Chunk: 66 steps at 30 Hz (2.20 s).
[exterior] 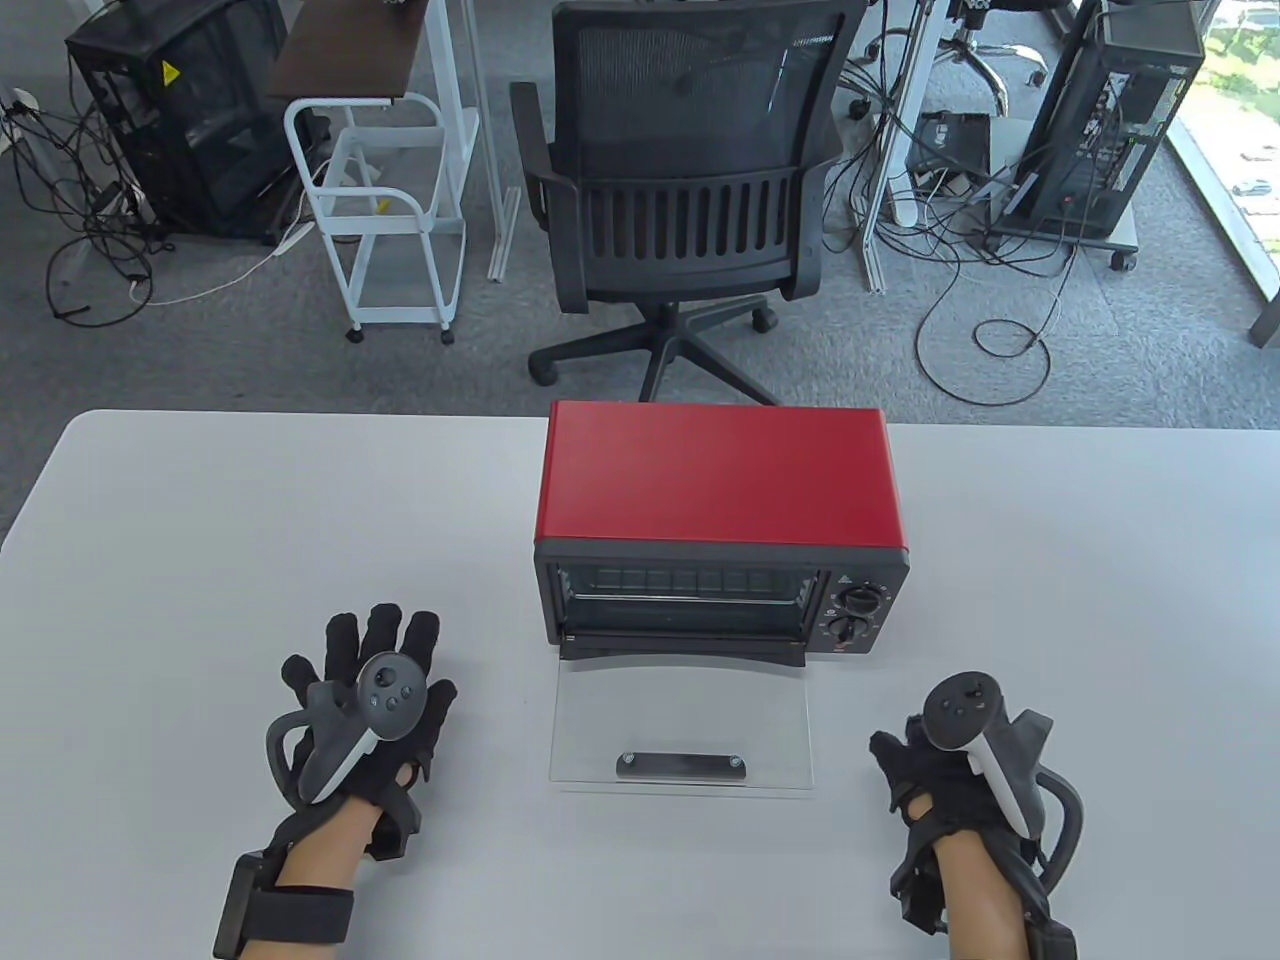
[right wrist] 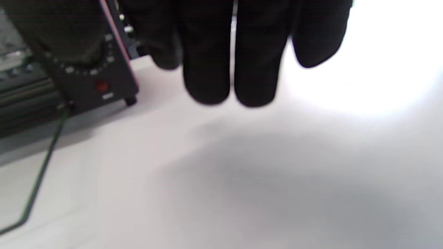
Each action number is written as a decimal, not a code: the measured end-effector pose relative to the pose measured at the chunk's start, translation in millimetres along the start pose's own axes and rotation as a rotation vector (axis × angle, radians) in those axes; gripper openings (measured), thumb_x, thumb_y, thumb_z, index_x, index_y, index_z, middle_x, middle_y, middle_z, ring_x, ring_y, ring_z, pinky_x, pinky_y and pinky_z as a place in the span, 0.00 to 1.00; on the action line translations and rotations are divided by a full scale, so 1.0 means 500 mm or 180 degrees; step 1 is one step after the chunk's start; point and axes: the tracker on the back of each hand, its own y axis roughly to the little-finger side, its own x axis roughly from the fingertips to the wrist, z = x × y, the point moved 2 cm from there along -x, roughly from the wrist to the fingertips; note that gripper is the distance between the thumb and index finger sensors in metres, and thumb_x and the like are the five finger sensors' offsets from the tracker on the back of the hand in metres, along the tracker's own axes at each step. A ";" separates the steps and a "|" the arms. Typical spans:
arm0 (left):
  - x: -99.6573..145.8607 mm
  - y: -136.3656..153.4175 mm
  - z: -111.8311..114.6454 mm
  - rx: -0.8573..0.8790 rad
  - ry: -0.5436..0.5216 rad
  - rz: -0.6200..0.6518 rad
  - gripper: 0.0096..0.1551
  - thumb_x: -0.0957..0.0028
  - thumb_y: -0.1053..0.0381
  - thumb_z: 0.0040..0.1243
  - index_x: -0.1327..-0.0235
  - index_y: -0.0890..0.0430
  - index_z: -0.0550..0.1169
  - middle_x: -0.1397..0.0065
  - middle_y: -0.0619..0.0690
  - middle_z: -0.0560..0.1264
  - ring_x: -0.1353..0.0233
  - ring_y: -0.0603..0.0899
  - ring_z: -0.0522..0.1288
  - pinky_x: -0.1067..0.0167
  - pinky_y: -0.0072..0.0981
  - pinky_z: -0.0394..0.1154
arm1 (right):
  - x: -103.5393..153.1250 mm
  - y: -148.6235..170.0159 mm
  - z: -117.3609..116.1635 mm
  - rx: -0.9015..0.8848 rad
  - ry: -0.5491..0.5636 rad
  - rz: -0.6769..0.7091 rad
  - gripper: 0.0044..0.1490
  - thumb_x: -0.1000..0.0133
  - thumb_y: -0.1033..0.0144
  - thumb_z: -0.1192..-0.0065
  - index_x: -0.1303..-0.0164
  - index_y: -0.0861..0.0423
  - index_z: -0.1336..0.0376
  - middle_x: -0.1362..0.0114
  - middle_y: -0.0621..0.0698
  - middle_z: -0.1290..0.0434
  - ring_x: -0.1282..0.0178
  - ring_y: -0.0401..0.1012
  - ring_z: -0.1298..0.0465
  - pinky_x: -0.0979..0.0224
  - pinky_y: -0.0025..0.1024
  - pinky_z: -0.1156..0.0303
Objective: Open oven door by handle
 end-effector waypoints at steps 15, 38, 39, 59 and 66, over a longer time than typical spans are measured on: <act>-0.003 0.050 -0.027 0.0318 -0.0190 -0.0322 0.43 0.51 0.31 0.53 0.23 0.31 0.51 0.10 0.43 0.46 0.09 0.66 0.42 0.29 0.82 0.37 | -0.017 -0.037 0.007 -0.0013 0.1284 0.0494 0.56 0.50 0.25 0.51 0.22 0.35 0.71 0.10 0.43 0.67 0.10 0.53 0.63 0.20 0.67 0.61; -0.007 0.026 0.006 -0.0071 -0.0059 -0.0215 0.43 0.51 0.31 0.53 0.23 0.31 0.51 0.10 0.43 0.45 0.09 0.66 0.42 0.29 0.81 0.38 | -0.062 -0.038 -0.099 0.0735 0.0735 0.0531 0.54 0.51 0.24 0.53 0.23 0.33 0.70 0.10 0.40 0.61 0.09 0.50 0.59 0.19 0.66 0.58; -0.007 0.026 0.006 -0.0071 -0.0066 -0.0209 0.43 0.51 0.31 0.53 0.23 0.31 0.52 0.10 0.43 0.45 0.09 0.66 0.42 0.29 0.81 0.38 | -0.062 -0.039 -0.100 0.0717 0.0725 0.0532 0.54 0.51 0.24 0.53 0.23 0.33 0.70 0.10 0.40 0.61 0.09 0.50 0.59 0.19 0.66 0.58; -0.012 0.025 0.006 -0.0062 -0.0051 -0.0184 0.43 0.51 0.31 0.53 0.23 0.31 0.52 0.10 0.43 0.46 0.09 0.66 0.42 0.29 0.81 0.38 | -0.063 -0.044 -0.102 0.0752 0.0649 0.0550 0.53 0.51 0.25 0.53 0.23 0.33 0.68 0.10 0.39 0.59 0.09 0.49 0.57 0.19 0.66 0.56; -0.013 0.025 0.007 -0.0053 -0.0040 -0.0182 0.43 0.51 0.31 0.53 0.23 0.31 0.52 0.10 0.43 0.46 0.09 0.66 0.43 0.29 0.81 0.38 | -0.063 -0.043 -0.103 0.0749 0.0622 0.0547 0.53 0.51 0.25 0.53 0.23 0.33 0.68 0.10 0.38 0.58 0.09 0.49 0.56 0.19 0.66 0.56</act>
